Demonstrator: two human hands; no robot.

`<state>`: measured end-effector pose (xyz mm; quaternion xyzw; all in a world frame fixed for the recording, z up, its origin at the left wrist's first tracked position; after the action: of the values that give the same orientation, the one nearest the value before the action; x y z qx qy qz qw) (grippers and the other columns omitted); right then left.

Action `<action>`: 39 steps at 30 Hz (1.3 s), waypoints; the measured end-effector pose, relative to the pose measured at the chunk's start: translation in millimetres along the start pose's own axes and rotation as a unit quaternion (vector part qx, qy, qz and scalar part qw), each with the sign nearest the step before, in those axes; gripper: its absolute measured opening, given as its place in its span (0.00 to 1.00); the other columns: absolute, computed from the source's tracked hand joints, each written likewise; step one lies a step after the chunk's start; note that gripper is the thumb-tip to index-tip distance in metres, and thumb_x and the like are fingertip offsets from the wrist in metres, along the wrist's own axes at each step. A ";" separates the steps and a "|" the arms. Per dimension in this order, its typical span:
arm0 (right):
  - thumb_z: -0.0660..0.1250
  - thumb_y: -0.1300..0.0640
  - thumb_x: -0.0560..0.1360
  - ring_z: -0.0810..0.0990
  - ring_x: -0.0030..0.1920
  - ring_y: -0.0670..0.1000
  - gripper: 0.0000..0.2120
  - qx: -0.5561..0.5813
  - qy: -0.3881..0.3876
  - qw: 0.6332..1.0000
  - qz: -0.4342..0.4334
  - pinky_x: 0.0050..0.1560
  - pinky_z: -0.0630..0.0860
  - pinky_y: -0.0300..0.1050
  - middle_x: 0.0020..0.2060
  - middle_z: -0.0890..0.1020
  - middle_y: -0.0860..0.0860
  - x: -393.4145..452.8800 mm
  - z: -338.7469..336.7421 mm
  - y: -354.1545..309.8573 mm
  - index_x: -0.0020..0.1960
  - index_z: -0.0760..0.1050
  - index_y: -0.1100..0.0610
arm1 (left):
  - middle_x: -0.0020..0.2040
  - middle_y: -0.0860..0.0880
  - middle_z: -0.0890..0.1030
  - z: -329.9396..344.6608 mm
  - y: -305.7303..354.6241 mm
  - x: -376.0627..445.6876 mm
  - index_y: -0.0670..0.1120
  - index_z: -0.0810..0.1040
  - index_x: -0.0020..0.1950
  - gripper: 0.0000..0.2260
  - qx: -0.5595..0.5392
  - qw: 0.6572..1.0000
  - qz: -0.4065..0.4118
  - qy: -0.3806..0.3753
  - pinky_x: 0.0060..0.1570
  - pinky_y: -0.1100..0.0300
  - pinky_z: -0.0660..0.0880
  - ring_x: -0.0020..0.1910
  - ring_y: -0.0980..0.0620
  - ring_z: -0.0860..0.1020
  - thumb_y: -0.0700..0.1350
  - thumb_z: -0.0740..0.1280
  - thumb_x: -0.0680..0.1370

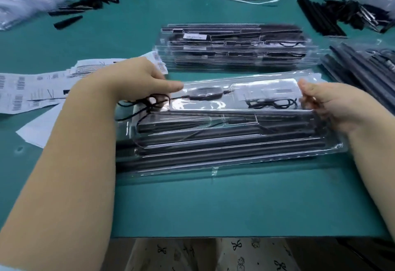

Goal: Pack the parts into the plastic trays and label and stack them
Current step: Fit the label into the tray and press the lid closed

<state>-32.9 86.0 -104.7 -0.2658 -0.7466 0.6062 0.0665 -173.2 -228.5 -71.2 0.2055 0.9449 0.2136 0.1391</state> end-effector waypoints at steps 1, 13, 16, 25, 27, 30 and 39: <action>0.67 0.44 0.71 0.67 0.17 0.40 0.17 0.014 0.015 1.000 0.004 0.18 0.62 0.28 0.19 0.72 0.44 -0.9 -4.3 -0.3 0.33 0.71 0.55 | 0.33 0.53 0.81 -2.4 -8.1 -1.8 0.47 0.81 0.37 0.33 0.014 0.999 -0.038 -0.017 0.37 0.59 0.69 0.35 0.54 0.76 0.76 0.60 0.60; 0.72 0.38 0.62 0.64 0.13 0.43 0.19 0.002 0.063 0.995 0.077 0.18 0.63 0.29 0.18 0.72 0.44 1.0 -33.1 10.7 0.32 0.71 0.53 | 0.38 0.43 0.84 0.4 -73.4 -22.9 0.40 0.79 0.56 0.22 -0.420 0.902 -0.085 -0.048 0.34 0.66 0.78 0.34 0.50 0.83 0.36 0.72 0.62; 0.73 0.37 0.59 0.66 0.14 0.45 0.21 -0.067 0.052 0.992 0.092 0.16 0.64 0.32 0.18 0.73 0.48 0.3 -46.4 12.2 0.29 0.74 0.55 | 0.37 0.41 0.84 -1.8 -74.1 -21.5 0.44 0.79 0.55 0.21 -0.383 0.919 -0.089 -0.040 0.34 0.65 0.79 0.34 0.49 0.83 0.34 0.72 0.63; 0.69 0.40 0.65 0.70 0.18 0.52 0.23 -0.288 -0.026 0.944 0.158 0.19 0.65 0.38 0.26 0.81 0.58 1.2 -40.0 23.3 0.26 0.81 0.59 | 0.42 0.42 0.80 -4.7 -78.0 -23.3 0.64 0.77 0.55 0.30 -0.255 0.964 -0.054 -0.046 0.34 0.61 0.76 0.36 0.50 0.80 0.28 0.67 0.73; 0.68 0.37 0.67 0.70 0.17 0.54 0.29 -0.351 0.004 0.924 0.154 0.23 0.67 0.40 0.24 0.78 0.61 1.3 -47.3 20.9 0.26 0.80 0.63 | 0.37 0.45 0.82 0.1 -76.1 -24.8 0.62 0.75 0.57 0.29 -0.245 0.966 -0.042 -0.077 0.32 0.62 0.78 0.34 0.53 0.81 0.27 0.66 0.73; 0.66 0.29 0.62 0.76 0.20 0.56 0.33 -0.457 0.038 0.880 0.125 0.31 0.75 0.46 0.22 0.79 0.58 -2.3 -56.6 12.1 0.25 0.80 0.60 | 0.36 0.49 0.82 2.5 -75.1 -24.9 0.59 0.75 0.57 0.26 -0.239 0.965 -0.038 -0.096 0.30 0.62 0.77 0.34 0.53 0.81 0.27 0.67 0.72; 0.63 0.43 0.72 0.75 0.36 0.52 0.11 -0.539 0.055 0.832 -0.119 0.36 0.69 0.45 0.33 0.78 0.45 6.1 10.5 -71.7 0.36 0.77 0.47 | 0.39 0.51 0.80 -29.0 -64.3 -19.8 0.52 0.80 0.38 0.10 0.024 0.986 -0.097 0.133 0.35 0.59 0.68 0.36 0.53 0.74 0.53 0.65 0.76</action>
<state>-65.2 70.9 -41.3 -0.2014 -0.9759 0.0797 0.0255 -187.2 -300.4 -72.1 0.0858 0.9752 0.2020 0.0275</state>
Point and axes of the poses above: each hand's wrist, its own x-axis towards the middle knuckle, its own z-axis out of the palm, y = z × x, the point moved 7 cm from there along x, towards the middle knuckle
